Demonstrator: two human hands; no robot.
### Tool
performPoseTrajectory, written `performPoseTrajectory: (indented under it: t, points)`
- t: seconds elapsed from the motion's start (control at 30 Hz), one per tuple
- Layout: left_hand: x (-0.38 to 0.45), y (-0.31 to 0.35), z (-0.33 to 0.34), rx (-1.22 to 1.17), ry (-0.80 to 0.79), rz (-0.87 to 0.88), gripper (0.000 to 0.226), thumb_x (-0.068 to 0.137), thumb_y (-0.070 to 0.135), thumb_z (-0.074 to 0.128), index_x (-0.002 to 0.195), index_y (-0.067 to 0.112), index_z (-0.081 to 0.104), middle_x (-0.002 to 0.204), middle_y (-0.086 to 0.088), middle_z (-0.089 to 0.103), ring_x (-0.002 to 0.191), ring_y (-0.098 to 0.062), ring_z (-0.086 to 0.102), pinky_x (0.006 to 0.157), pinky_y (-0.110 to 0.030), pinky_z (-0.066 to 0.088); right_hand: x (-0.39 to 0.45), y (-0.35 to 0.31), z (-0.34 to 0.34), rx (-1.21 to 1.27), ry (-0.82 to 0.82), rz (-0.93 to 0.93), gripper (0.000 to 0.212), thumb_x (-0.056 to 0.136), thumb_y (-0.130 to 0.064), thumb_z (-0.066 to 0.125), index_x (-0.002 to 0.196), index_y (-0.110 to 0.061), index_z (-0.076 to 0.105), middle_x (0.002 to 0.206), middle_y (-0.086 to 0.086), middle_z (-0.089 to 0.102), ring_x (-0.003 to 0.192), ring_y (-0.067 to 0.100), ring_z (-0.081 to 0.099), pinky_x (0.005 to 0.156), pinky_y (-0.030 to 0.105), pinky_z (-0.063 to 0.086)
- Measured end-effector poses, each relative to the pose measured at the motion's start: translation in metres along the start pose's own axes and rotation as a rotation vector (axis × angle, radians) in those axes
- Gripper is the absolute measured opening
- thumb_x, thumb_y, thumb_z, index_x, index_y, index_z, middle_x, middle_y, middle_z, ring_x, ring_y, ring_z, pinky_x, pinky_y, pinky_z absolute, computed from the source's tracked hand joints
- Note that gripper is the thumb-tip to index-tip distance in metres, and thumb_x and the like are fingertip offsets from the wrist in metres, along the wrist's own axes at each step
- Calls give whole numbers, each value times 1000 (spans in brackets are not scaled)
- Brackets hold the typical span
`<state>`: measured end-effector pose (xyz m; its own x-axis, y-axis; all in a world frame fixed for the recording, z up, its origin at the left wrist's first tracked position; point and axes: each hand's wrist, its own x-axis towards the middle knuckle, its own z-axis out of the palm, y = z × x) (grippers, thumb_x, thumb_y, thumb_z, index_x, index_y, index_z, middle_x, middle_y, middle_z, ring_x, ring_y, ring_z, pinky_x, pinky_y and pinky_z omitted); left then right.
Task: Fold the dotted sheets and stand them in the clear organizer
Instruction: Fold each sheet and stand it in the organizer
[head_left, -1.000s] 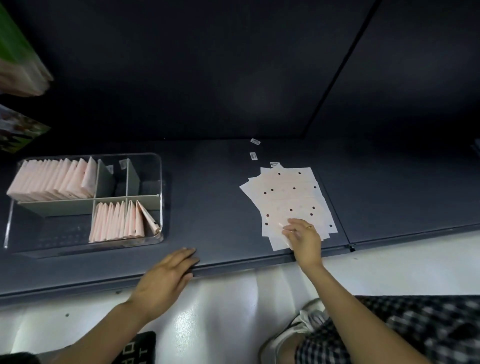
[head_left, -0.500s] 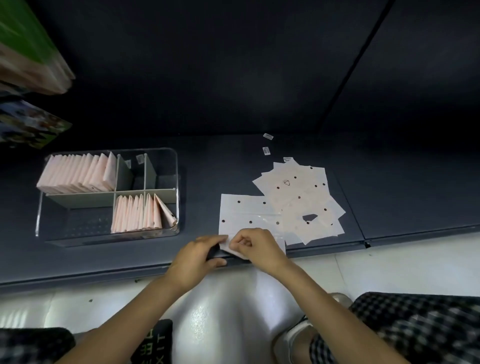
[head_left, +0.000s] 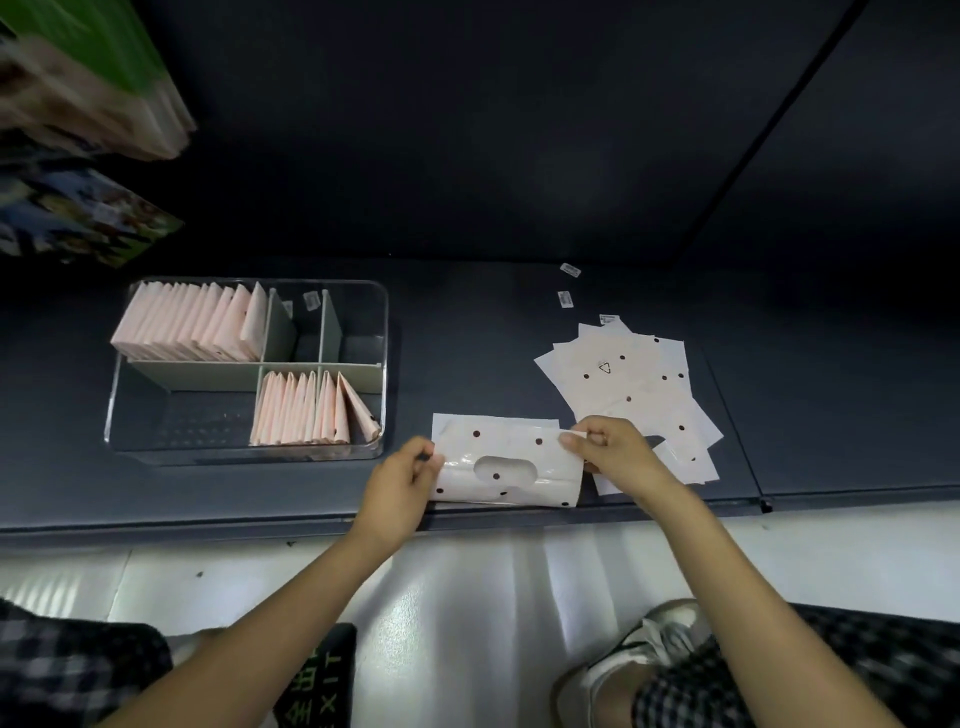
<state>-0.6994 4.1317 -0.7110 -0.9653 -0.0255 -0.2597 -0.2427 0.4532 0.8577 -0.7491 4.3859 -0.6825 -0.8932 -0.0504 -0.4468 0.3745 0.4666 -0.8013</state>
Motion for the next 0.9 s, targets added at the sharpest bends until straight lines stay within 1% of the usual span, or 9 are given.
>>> performPoseTrajectory:
  t: [0.07, 0.17, 0.3, 0.4, 0.47, 0.6, 0.73, 0.83, 0.9]
  points:
    - [-1, 3, 5, 47, 101, 13, 7, 96, 17, 50, 103, 14, 51, 83, 2, 61, 73, -15, 56, 72, -32, 45, 12, 10, 15, -103, 100, 4, 12, 89, -22, 64, 82, -12, 64, 68, 0, 55, 70, 16, 50, 69, 25, 39]
    - [-10, 4, 12, 251, 225, 204, 29, 93, 14, 55, 122, 12, 50, 114, 1, 56, 101, -17, 54, 86, -28, 43, 26, 19, 29, -245, 196, 8, 18, 90, -26, 60, 96, -10, 65, 86, 5, 63, 82, 18, 55, 70, 24, 37]
    - [-22, -4, 25, 585, 53, 514, 41, 86, 14, 67, 125, 9, 57, 133, -8, 55, 125, -27, 50, 108, -32, 35, 38, 16, 36, -398, 258, -2, 19, 93, -29, 54, 99, -12, 61, 82, 2, 60, 86, 26, 58, 66, 29, 40]
    - [-28, -15, 34, 793, -136, 505, 57, 98, 33, 48, 147, 11, 29, 156, -6, 21, 145, -24, 18, 119, -39, 8, 44, 13, 39, -496, 263, 21, 21, 94, -34, 51, 102, -15, 57, 81, 2, 56, 87, 28, 57, 65, 29, 37]
    - [-30, -25, 34, 923, -225, 466, 62, 102, 43, 29, 151, 16, 4, 157, -1, -6, 147, -20, -6, 119, -35, -8, 47, 13, 39, -546, 267, 22, 23, 95, -37, 50, 99, -14, 55, 83, 5, 58, 86, 29, 57, 64, 29, 38]
    - [-35, -32, 34, 1032, -252, 460, 66, 100, 49, 28, 152, 16, 4, 159, -6, -6, 146, -25, -10, 114, -40, -15, 51, 14, 41, -602, 271, 27, 27, 94, -39, 50, 86, -14, 46, 84, 8, 60, 85, 31, 58, 62, 29, 36]
    - [-36, -37, 33, 1068, -248, 430, 68, 97, 55, 28, 151, 25, -1, 157, -13, -15, 144, -30, -18, 114, -40, -14, 45, 9, 42, -598, 308, 44, 28, 93, -40, 52, 92, -13, 46, 92, 9, 62, 88, 31, 58, 63, 30, 39]
    - [-34, -37, 31, 1079, -269, 399, 68, 96, 58, 26, 150, 32, -6, 156, -18, -19, 144, -32, -19, 113, -39, -15, 22, 9, 46, -653, 485, -205, 26, 92, -28, 57, 110, -10, 53, 107, 9, 58, 100, 29, 53, 75, 35, 45]
    - [-32, -35, 29, 1088, -265, 403, 67, 96, 60, 26, 149, 35, -5, 155, -21, -19, 144, -32, -18, 113, -40, -15, 2, 13, 60, -732, 355, -476, 33, 92, -22, 55, 121, -8, 55, 123, 11, 56, 113, 30, 52, 93, 39, 45]
